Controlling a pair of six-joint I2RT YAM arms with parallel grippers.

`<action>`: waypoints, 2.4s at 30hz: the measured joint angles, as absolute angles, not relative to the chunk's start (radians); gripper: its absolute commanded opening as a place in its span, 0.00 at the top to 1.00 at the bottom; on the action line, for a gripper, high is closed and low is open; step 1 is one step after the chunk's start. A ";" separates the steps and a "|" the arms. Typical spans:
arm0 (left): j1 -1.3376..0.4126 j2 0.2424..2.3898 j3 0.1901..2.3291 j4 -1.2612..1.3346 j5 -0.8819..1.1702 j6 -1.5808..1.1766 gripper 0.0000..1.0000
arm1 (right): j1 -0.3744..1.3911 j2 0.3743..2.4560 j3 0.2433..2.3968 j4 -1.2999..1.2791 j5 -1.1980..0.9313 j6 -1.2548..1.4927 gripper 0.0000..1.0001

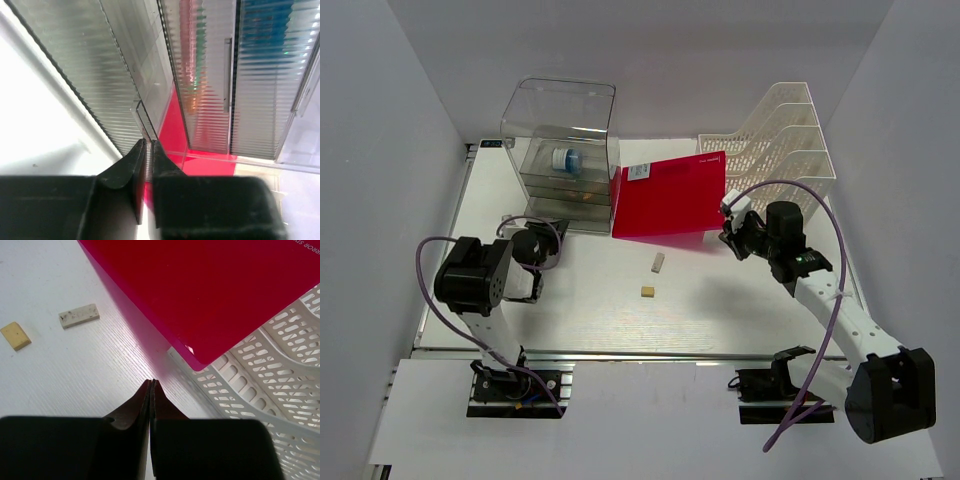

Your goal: Organize the desk

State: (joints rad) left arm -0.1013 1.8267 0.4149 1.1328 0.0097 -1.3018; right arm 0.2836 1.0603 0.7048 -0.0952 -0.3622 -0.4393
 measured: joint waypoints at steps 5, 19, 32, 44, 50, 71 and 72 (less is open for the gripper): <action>-0.093 1.770 0.419 1.055 0.031 -1.279 0.54 | 0.282 1.069 0.705 -0.123 -0.394 -0.486 0.60; -0.089 1.305 0.487 0.505 0.084 -0.935 0.38 | 0.282 1.076 0.706 -0.218 -0.553 -0.644 1.00; -0.263 1.251 0.672 -0.017 0.423 -0.506 0.45 | 0.282 1.091 0.706 -0.245 -0.585 -0.662 0.56; -0.733 1.468 0.866 -0.253 0.313 -0.205 0.26 | 0.241 1.091 0.706 -0.244 -0.575 -0.661 0.60; -0.824 1.492 0.862 -0.253 0.195 -0.070 0.33 | 0.210 1.083 0.706 -0.244 -0.576 -0.653 0.69; -0.903 1.751 1.032 -0.332 0.084 0.333 0.31 | 0.163 1.066 0.706 -0.236 -0.586 -0.638 0.64; -0.901 1.763 1.037 -0.335 0.084 0.342 0.31 | 0.163 1.066 0.706 -0.236 -0.587 -0.638 0.64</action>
